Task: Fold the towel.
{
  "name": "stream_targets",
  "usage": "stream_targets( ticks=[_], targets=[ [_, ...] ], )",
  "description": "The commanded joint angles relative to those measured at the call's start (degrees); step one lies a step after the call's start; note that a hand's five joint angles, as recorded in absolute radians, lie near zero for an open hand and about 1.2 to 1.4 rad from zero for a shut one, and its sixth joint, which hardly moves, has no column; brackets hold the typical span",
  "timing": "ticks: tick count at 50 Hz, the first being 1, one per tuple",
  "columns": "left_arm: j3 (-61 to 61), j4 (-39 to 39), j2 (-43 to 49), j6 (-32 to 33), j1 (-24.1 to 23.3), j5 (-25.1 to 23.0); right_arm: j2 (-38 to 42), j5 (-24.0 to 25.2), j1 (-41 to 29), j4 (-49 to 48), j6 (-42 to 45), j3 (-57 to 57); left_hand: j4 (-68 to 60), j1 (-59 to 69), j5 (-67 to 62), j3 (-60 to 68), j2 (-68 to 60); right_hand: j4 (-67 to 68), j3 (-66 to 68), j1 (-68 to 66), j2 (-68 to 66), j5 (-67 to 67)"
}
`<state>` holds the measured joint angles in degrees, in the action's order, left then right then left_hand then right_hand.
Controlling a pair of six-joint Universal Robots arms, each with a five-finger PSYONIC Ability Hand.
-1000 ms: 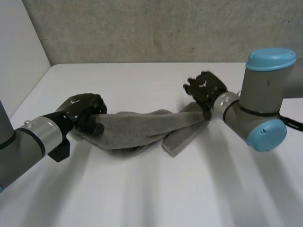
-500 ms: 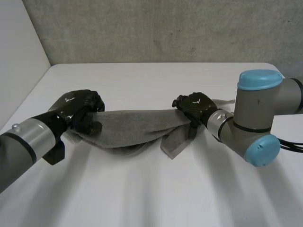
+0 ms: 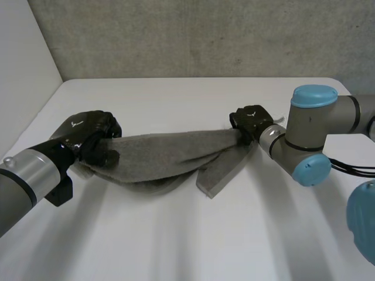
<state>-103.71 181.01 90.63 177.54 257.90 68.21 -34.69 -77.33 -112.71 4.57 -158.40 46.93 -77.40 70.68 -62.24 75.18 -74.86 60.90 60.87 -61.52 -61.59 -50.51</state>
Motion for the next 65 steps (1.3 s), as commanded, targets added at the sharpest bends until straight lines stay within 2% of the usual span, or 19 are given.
stream_targets(
  ticks=[1,5,10,13,18,26,29,35,36,37,40,43,45,47,49,52,56,60,65],
  targets=[
    [0.26,0.57,-0.36,0.09,1.1,0.0,1.83,0.07,0.29,1.93,0.29,-6.05,0.91,5.81,-4.25,1.31,-1.63,19.1,19.13,-18.48,-18.41,-19.49],
    [0.88,1.01,-0.36,0.09,2.69,0.0,-0.2,0.07,1.26,3.43,0.2,-8.43,0.57,6.15,-4.59,1.65,-1.96,19.1,19.13,-18.48,-18.41,-19.49],
    [5.36,1.18,-0.45,-0.35,4.36,0.26,-12.73,0.77,3.02,8.61,-0.06,-10.45,-0.43,7.15,-5.6,2.65,-2.97,19.1,19.13,-18.48,-18.41,-19.49],
    [10.81,0.22,-0.8,-0.7,4.54,0.53,-16.11,0.77,3.37,9.5,-0.15,-10.63,-0.43,7.15,-5.6,2.65,-2.97,19.1,19.13,-18.48,-18.41,-19.49],
    [23.78,-6.71,-3.52,-2.37,4.54,0.44,-29.35,2.61,3.46,14.05,0.02,-11.42,-0.6,7.32,-5.76,2.82,-3.14,19.1,19.13,-18.48,-18.41,-19.49],
    [35.4,-9.01,-4.85,-4.05,4.71,0.35,-35.88,4.2,3.55,24.06,0.9,-17.03,-0.6,7.32,-5.76,2.82,-3.14,19.1,19.13,-18.48,-18.41,-19.49],
    [36.3,-8.92,-4.76,-3.78,4.98,0.53,-35.62,4.29,3.81,26.46,1.96,-18.63,-0.77,7.49,-5.93,2.99,-3.31,19.1,19.13,-18.48,-18.41,-19.49],
    [36.74,-8.92,-3.35,-3.52,9.72,0.09,-31.49,4.38,5.66,36.13,11.89,-20.65,-0.94,7.66,-6.1,3.16,-3.48,19.1,19.13,-18.48,-18.41,-19.49],
    [36.3,-8.75,-1.79,-3.34,10.16,0.0,-29.4,4.12,5.4,37.69,15.02,-20.91,-0.94,7.66,-6.1,3.16,-3.48,19.1,19.13,-18.48,-18.41,-19.49],
    [36.12,-8.57,0.75,-2.99,10.51,0.0,-27.38,3.77,5.13,38.75,17.75,-20.83,-0.77,7.49,-5.93,2.99,-3.31,7.5,7.53,-6.89,-6.81,-7.89],
    [36.12,-8.66,6.55,-1.59,10.6,0.0,-24.03,3.5,4.87,38.76,20.14,-20.04,-0.27,6.99,-5.43,2.49,-2.81,7.38,7.42,-6.77,-6.69,-7.78],
    [36.3,-8.75,9.39,-0.27,10.43,0.0,-21.91,3.41,4.87,38.76,20.06,-19.77,0.07,6.65,-5.09,2.15,-2.47,5.53,5.56,-4.92,-4.84,-5.92],
    [36.12,-9.1,15.07,4.02,10.08,0.09,-16.92,3.59,4.87,38.59,20.24,-19.51,0.4,6.32,-4.76,1.82,-2.13,2.66,2.69,-2.05,-1.97,-3.05],
    [36.12,-9.45,18.32,6.48,10.07,0.09,-14.44,3.59,4.78,38.59,20.24,-19.42,0.41,6.31,-4.76,1.81,-2.13,6.54,6.57,-5.93,-5.85,-6.93],
    [35.68,-10.85,23.34,9.57,9.72,0.26,-9.45,3.59,4.69,38.59,19.89,-19.51,0.57,6.15,-4.59,1.65,-1.96,19.06,19.09,-18.45,-18.37,-19.45],
    [34.81,-12.43,26.87,10.19,9.29,0.0,-5.67,3.5,4.6,38.59,19.71,-19.24,1.58,5.14,-3.59,0.64,-0.96,19.1,19.13,-18.48,-18.41,-19.49],
    [33.4,-12.53,28.38,10.46,8.84,-0.18,-4.07,3.67,4.08,38.5,19.45,-18.45,6.63,0.09,1.47,-4.41,4.09,19.1,19.13,-18.48,-18.41,-19.49],
    [31.82,-12.44,28.29,10.63,8.58,0.0,-4.42,3.85,3.99,37.54,17.7,-16.26,22.57,-15.85,17.41,-20.35,20.03,19.1,19.13,-18.48,-18.41,-19.49],
    [31.99,-12.35,27.85,10.72,8.84,0.09,-6.08,4.2,3.99,36.04,16.11,-15.29,29.15,-22.43,23.99,-26.93,26.61,19.1,19.13,-18.48,-18.41,-19.49]
  ],
)
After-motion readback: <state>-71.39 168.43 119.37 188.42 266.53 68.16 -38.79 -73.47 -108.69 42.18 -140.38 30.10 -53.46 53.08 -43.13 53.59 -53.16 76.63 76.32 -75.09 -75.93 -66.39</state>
